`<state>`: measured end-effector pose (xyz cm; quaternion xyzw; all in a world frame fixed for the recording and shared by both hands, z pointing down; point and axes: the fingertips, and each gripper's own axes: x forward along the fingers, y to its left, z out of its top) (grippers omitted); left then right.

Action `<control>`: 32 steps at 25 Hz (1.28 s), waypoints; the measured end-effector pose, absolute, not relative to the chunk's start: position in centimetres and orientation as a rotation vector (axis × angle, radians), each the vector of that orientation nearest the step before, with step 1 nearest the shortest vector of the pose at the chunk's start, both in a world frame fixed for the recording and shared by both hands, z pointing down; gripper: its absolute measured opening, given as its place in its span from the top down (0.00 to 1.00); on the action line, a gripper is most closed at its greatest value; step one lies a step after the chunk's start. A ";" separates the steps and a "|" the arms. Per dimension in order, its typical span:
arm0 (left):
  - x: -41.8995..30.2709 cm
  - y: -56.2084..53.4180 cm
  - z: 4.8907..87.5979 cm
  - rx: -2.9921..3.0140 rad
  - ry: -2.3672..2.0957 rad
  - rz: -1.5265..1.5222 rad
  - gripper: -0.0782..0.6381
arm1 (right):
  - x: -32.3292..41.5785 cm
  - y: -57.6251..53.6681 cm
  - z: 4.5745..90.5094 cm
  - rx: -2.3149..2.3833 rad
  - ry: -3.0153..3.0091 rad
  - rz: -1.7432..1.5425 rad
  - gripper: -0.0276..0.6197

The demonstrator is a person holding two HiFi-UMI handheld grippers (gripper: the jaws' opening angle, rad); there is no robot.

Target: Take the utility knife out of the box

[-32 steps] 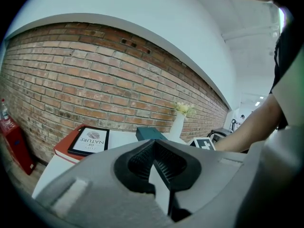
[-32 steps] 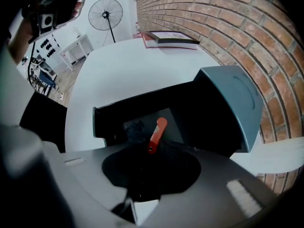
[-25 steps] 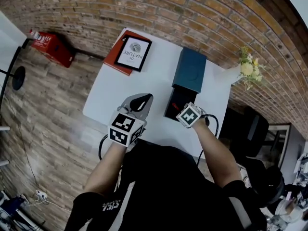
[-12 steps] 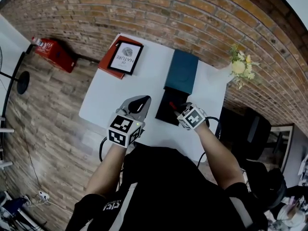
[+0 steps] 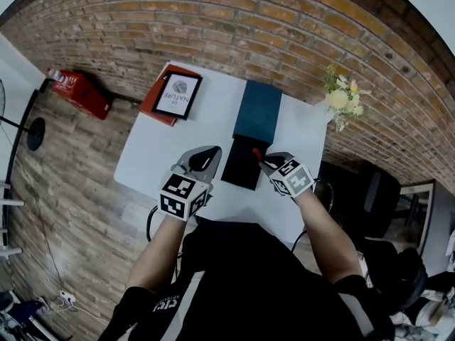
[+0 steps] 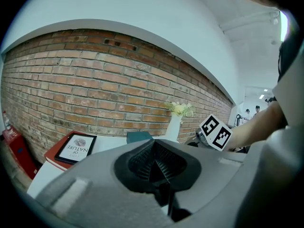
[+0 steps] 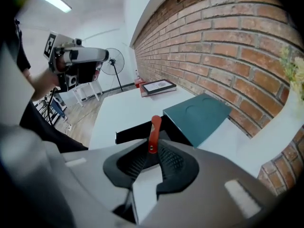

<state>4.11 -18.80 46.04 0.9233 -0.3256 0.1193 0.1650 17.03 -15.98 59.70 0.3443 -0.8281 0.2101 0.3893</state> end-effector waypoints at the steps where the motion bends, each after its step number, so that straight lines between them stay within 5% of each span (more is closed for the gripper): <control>1: 4.3 -18.8 45.9 2.634 -0.926 0.342 0.88 | 17.2 -16.0 59.3 0.888 -2.117 0.534 0.86; 32: 2.7 -23.3 38.7 2.763 -1.012 0.297 0.88 | 18.6 -16.7 44.2 1.216 -2.446 0.389 0.86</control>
